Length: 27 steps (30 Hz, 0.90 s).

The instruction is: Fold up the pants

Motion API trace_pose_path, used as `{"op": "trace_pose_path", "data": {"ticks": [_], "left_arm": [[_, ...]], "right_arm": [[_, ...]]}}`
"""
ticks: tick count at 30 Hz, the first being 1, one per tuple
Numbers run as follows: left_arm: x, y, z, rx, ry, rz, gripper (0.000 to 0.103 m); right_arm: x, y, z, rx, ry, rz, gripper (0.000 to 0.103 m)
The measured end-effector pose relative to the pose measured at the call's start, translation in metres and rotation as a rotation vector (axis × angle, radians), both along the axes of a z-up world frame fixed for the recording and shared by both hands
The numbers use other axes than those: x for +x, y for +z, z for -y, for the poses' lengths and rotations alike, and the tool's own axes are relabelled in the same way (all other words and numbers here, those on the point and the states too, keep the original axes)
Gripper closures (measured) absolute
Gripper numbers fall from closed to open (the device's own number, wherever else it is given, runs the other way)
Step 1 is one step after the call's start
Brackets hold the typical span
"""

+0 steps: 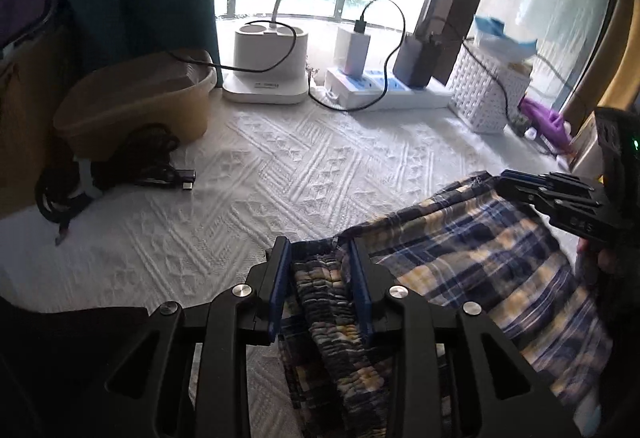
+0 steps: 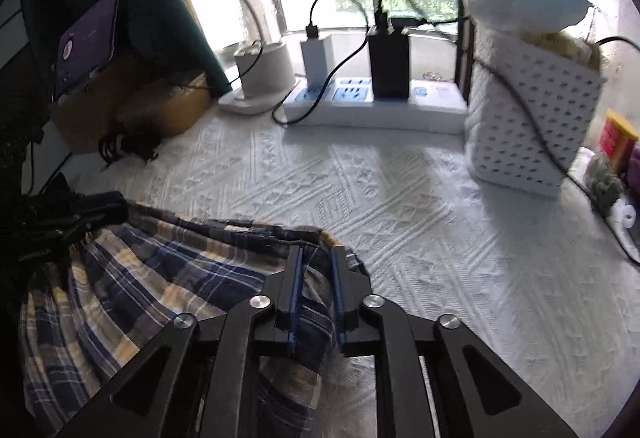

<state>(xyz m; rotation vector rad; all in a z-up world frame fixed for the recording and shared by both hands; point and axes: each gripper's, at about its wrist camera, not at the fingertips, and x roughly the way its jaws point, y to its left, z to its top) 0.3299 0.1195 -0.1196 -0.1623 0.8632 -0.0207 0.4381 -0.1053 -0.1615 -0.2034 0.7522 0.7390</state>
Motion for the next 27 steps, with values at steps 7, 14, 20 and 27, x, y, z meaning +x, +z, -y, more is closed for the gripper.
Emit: {"op": "trace_pose_path", "data": {"ticks": [7, 14, 20, 27], "left_arm": [[-0.027, 0.032, -0.005, -0.023, 0.038, 0.062, 0.046], [-0.072, 0.041, 0.012, -0.03, 0.009, 0.061, 0.045], [-0.099, 0.023, 0.026, -0.049, -0.009, 0.011, 0.045], [-0.122, 0.009, 0.033, -0.073, -0.014, -0.027, 0.045]], "right_arm": [[-0.04, 0.038, 0.043, 0.037, -0.079, 0.064, 0.033], [-0.1, 0.024, 0.074, 0.009, -0.101, 0.005, 0.033], [-0.138, -0.003, 0.084, 0.002, -0.106, -0.07, 0.044], [-0.163, -0.013, 0.088, 0.022, -0.092, -0.113, 0.067]]}}
